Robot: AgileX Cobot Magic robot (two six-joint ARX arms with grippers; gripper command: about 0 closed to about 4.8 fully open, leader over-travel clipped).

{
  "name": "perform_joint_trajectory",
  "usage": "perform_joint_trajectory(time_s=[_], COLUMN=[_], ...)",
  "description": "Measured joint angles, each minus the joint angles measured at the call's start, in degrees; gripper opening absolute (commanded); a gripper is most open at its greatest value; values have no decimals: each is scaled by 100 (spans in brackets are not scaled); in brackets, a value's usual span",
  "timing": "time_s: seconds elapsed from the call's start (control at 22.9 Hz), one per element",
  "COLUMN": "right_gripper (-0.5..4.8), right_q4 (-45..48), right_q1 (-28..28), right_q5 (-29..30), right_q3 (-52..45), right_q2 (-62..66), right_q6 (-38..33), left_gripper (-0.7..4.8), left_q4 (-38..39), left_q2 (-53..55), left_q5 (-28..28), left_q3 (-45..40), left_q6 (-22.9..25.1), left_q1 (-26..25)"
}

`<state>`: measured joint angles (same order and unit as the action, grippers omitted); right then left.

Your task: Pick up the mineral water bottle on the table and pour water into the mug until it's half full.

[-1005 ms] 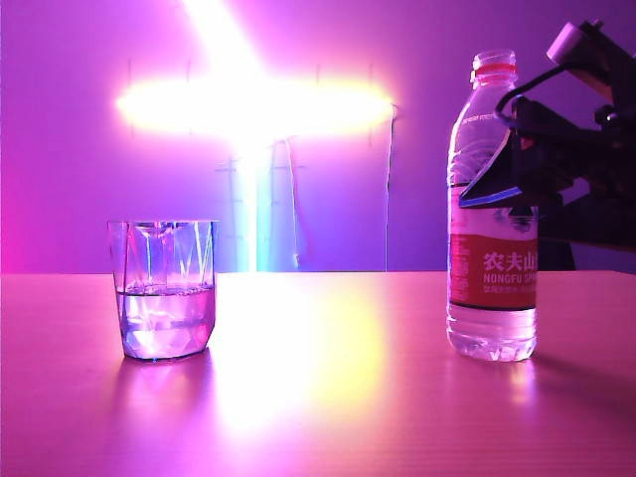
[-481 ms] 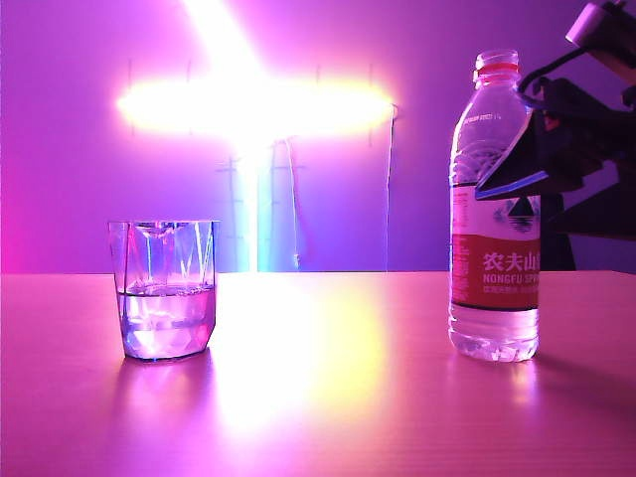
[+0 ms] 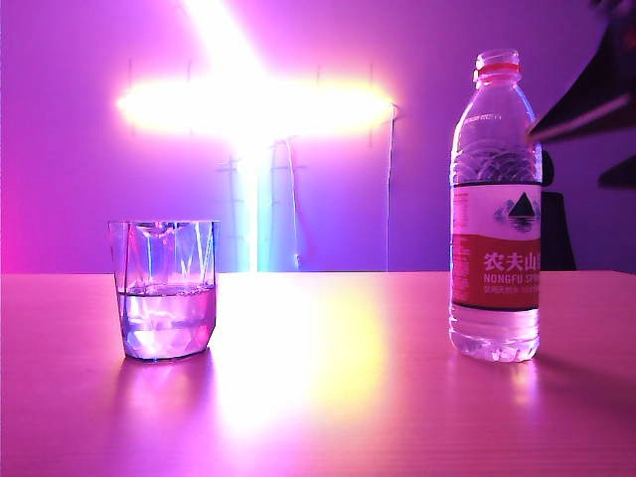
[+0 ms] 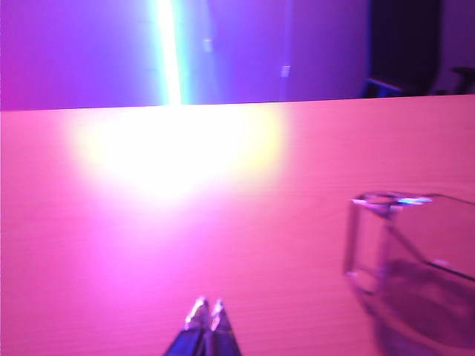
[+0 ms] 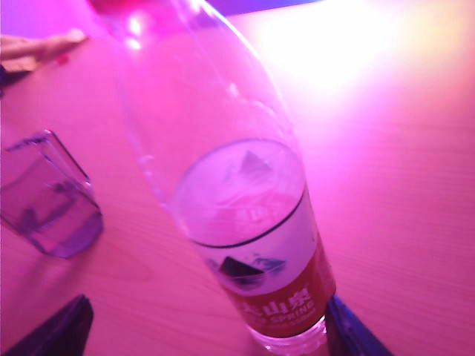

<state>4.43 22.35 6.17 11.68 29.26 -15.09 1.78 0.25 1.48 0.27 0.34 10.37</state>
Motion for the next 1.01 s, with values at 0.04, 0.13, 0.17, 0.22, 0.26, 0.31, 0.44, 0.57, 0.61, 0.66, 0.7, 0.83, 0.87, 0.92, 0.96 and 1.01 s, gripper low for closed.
perform_joint_trajectory(time_s=[0.04,0.13,0.17,0.22,0.26,0.31,0.44,0.57,0.61,0.66,0.7,0.83,0.87,0.92,0.96,1.01], right_gripper=[328,209,124,94,63,15,-4,-4,-4,-4,-4,-3,-3,-3,-3,-3], right_q4=[-275,-697,-846,-1012,-1110,-1182,-1401,-1434,-1432,-1432,-1440,-1438,-1438,-1438,-1440,-1440], right_q1=[0,0,0,2,4,4,2,4,4,4,2,2,2,2,2,4], right_q5=[-9,-13,-11,-11,-11,-11,-13,-11,-11,-13,-11,-11,-11,-11,-11,-11], right_q3=[2,0,-2,4,2,2,2,0,2,2,0,0,2,0,2,0], right_q2=[-435,-1008,-1241,-1556,-1707,-1805,-2192,-2297,-2310,-2308,-2306,-2306,-2306,-2306,-2306,-2306], right_q6=[-74,-227,-256,-269,-273,-275,-293,-293,-293,-293,-291,-291,-291,-291,-291,-291], left_gripper=[-2,-2,-2,-2,-2,-2,-2,-2,-2,-2,-2,-2,-2,-2,-2,-2], left_q4=[-2,0,-2,0,-2,0,-2,0,0,-2,0,0,0,0,0,0], left_q2=[2,2,2,2,2,2,2,2,2,2,2,2,2,2,2,2], left_q5=[2,2,2,4,2,-2,0,2,2,2,0,2,2,2,2,2], left_q3=[0,0,0,0,0,0,0,0,0,0,0,0,0,0,0,0], left_q6=[0,0,0,0,0,0,0,0,0,0,0,0,0,0,0,0], left_q1=[-221,-595,-774,-975,-1088,-1180,-1244,-1248,-1248,-1248,-1248,-1248,-1248,-1248,-1248,-1248])
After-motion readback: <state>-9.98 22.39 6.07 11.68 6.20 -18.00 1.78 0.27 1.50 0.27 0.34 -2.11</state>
